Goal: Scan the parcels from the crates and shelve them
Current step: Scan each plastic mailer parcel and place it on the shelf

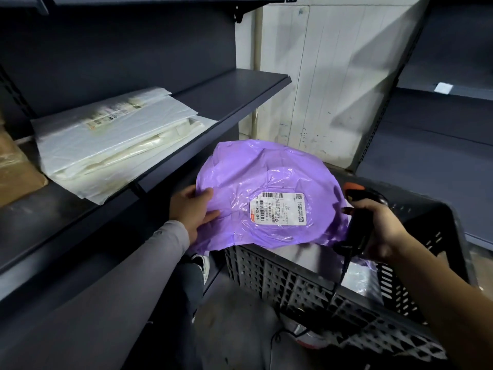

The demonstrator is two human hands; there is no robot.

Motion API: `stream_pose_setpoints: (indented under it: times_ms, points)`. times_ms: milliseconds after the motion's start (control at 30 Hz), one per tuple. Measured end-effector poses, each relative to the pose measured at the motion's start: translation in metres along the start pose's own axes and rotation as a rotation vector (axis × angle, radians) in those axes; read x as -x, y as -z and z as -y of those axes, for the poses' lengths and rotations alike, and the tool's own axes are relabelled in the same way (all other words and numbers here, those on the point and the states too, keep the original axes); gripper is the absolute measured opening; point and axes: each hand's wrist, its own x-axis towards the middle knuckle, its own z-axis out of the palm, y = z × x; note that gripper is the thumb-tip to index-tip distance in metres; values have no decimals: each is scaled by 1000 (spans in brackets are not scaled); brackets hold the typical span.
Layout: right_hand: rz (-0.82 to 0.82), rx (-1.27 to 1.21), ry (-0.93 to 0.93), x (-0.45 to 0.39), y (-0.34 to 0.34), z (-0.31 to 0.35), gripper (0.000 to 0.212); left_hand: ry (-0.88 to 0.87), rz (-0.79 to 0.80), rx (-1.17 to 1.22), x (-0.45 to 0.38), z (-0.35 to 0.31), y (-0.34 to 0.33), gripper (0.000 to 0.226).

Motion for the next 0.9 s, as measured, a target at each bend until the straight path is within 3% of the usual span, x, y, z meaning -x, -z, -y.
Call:
stream_pose_setpoints:
  times_ms: [267, 333, 400, 500, 667, 733, 800, 900]
  points:
    - [60, -34, -59, -21, -1, -17, 27, -59, 30, -48, -2, 3, -2, 12]
    - [54, -41, -41, -21, 0, -17, 29, -111, -1, -104, -3, 8, -1, 29]
    - [30, -48, -24, -21, 2, -18, 31, -182, -15, -187, -1, 11, 1, 61]
    - [9, -72, -1, -20, 7, -18, 30, -345, 65, -332, 13, 11, -1, 94]
    - [3, -50, 72, -2, 9, -7, 26, -681, 191, -853, 47, 19, -2, 98]
    - [-55, -32, 107, 6, 8, -3, 35, -635, 280, -1110, 51, 26, 0, 105]
    - [-107, -72, 159, 1, 16, -3, 59, -556, 310, -1313, 51, 29, -4, 108]
    - [-123, -100, 217, -2, 17, 3, 63, -489, 294, -1384, 51, 29, -11, 95]
